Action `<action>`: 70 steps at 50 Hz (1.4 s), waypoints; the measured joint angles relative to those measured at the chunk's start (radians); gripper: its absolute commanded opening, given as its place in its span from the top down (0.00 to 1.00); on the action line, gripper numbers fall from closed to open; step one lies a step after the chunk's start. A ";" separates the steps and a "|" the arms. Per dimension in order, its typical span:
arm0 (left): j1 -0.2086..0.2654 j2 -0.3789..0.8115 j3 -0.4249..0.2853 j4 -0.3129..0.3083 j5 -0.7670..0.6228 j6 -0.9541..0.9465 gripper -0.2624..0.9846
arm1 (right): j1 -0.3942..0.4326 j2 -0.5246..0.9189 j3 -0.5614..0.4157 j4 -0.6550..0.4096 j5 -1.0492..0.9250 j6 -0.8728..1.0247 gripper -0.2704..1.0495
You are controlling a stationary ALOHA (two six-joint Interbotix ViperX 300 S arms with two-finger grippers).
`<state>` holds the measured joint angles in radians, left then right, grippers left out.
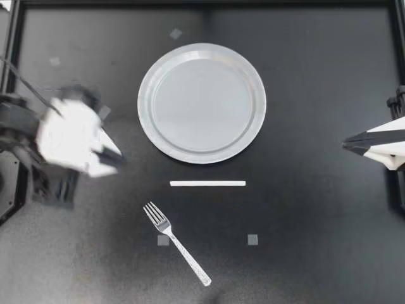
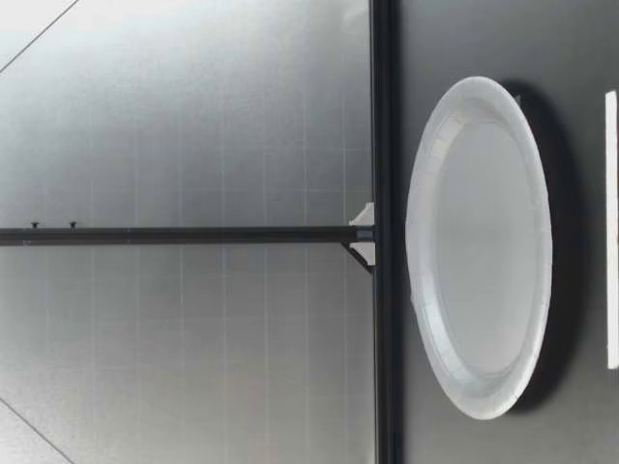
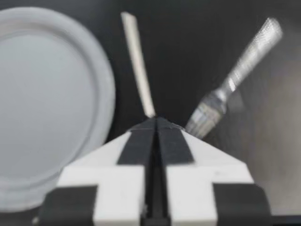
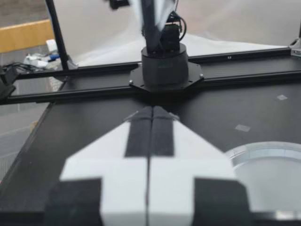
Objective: Pick up the fork and place it on the plate.
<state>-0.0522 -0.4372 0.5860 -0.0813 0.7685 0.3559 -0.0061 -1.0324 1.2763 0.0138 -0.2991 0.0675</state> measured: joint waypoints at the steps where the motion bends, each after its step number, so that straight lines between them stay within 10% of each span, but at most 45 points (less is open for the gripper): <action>1: -0.014 0.023 -0.011 -0.002 0.011 0.017 0.78 | 0.000 0.000 0.000 0.000 0.000 0.000 0.84; 14: -0.089 0.247 -0.044 -0.002 0.040 0.100 0.69 | -0.021 0.000 0.000 0.000 0.002 0.000 0.84; 26: -0.112 0.342 -0.051 -0.003 0.008 0.107 0.23 | -0.064 0.000 0.008 0.000 0.003 0.005 0.84; 70: -0.176 0.626 -0.187 -0.081 -0.081 0.249 0.34 | -0.066 -0.009 0.054 0.002 0.005 0.008 0.84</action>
<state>-0.2286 0.1887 0.3988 -0.1626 0.6872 0.6044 -0.0721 -1.0416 1.3300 0.0153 -0.2945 0.0752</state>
